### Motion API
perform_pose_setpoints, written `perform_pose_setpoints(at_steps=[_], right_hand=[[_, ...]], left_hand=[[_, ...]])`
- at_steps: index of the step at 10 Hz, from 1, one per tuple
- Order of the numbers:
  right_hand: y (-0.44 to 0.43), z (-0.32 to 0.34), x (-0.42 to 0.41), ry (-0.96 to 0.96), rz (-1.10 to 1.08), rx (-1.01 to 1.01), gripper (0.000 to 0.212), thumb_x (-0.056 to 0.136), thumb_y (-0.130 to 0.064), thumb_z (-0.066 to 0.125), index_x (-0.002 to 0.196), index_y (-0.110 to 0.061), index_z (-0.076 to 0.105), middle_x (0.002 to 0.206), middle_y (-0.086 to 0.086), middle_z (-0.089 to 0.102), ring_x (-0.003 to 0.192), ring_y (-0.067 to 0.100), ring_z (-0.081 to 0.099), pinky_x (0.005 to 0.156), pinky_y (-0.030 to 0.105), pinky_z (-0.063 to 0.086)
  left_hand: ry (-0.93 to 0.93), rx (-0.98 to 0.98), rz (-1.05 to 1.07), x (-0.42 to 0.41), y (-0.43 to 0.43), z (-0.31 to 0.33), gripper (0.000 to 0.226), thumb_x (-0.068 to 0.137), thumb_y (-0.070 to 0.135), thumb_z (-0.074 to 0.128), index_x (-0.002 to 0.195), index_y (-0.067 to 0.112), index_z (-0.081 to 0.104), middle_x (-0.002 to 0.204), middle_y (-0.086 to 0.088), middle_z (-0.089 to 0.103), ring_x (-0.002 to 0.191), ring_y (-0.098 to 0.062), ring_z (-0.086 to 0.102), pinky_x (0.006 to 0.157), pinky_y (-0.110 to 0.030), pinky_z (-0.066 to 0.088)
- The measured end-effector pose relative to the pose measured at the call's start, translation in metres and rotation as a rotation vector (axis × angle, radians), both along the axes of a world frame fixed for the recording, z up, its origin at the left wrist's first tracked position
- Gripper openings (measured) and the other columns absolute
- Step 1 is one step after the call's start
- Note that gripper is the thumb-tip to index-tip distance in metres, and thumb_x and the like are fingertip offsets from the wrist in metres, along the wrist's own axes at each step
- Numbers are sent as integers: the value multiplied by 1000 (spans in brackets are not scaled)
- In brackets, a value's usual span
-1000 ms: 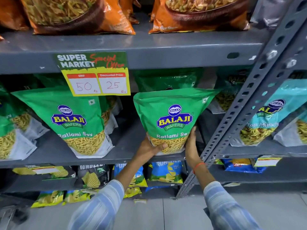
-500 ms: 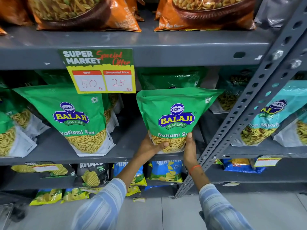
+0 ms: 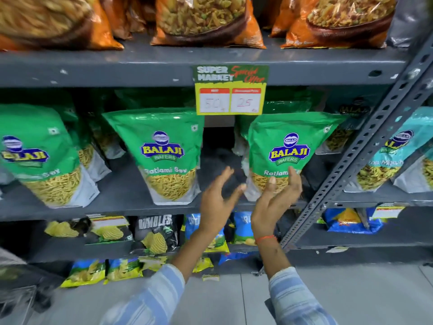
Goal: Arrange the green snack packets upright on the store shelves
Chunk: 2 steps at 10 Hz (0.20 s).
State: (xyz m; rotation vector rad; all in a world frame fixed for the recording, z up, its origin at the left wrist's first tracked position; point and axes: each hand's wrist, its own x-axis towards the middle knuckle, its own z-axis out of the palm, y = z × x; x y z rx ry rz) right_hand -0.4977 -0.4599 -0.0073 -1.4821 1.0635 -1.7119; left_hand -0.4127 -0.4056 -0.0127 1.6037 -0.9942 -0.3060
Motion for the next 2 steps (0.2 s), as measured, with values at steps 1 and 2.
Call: perform_pose_setpoints(at_steps=[1, 2], right_hand=[[42, 59, 29, -129, 157, -49, 25, 97, -15, 44, 116, -4, 56, 108, 14, 59, 103, 21, 57, 93, 29, 47], [64, 135, 45, -319, 473, -42, 22, 97, -23, 41, 88, -19, 60, 57, -11, 53, 48, 0, 46, 49, 13, 41]], left_hand=[[-346, -228, 128, 19, 41, 62, 34, 88, 27, 62, 118, 10, 62, 116, 8, 65, 107, 0, 58, 97, -17, 43], [-673, -483, 236, 38, 65, 136, 22, 91, 16, 57, 108, 4, 66, 106, -9, 73, 98, -20, 66, 93, -27, 48]])
